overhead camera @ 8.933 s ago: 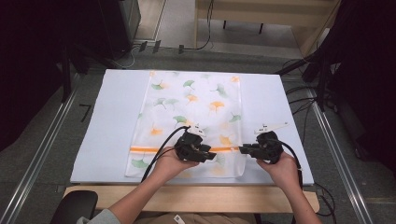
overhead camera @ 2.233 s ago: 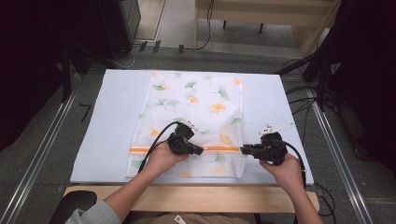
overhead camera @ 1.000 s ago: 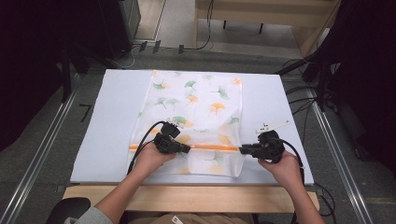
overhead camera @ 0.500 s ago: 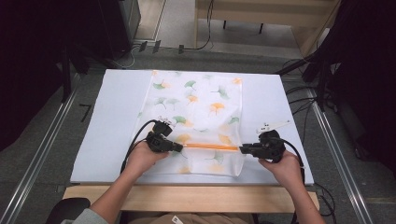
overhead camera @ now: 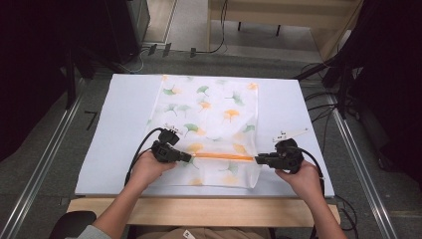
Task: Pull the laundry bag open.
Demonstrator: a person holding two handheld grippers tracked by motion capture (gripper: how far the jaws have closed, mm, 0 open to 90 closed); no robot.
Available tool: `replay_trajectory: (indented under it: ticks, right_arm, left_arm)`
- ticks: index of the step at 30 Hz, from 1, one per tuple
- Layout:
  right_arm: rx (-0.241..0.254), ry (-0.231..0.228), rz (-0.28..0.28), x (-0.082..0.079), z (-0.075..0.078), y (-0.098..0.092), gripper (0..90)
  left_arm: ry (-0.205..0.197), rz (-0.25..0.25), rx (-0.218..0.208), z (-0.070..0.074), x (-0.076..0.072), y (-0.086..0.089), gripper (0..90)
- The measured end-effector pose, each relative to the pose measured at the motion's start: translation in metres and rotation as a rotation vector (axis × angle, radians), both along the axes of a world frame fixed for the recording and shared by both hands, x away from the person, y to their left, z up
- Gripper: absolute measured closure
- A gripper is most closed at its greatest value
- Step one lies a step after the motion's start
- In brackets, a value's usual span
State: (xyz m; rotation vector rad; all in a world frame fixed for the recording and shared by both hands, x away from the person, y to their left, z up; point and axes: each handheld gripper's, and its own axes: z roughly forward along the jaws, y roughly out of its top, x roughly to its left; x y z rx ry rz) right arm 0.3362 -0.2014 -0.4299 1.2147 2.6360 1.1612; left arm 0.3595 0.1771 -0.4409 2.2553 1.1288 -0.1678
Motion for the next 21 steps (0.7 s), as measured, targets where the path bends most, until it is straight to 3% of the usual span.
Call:
replay_trajectory:
  ticks: [19, 21]
  right_arm:
    - [-0.007, 0.002, 0.011, 0.0013, -0.0018, 0.0009, 84.0]
    - [-0.007, 0.002, 0.013, 0.0012, -0.0018, 0.0010, 84.0]
  left_arm:
    - [0.012, 0.010, 0.003, -0.0023, -0.0025, 0.0013, 90.0]
    - [0.004, 0.005, 0.021, -0.0019, -0.0029, 0.0021, 90.0]
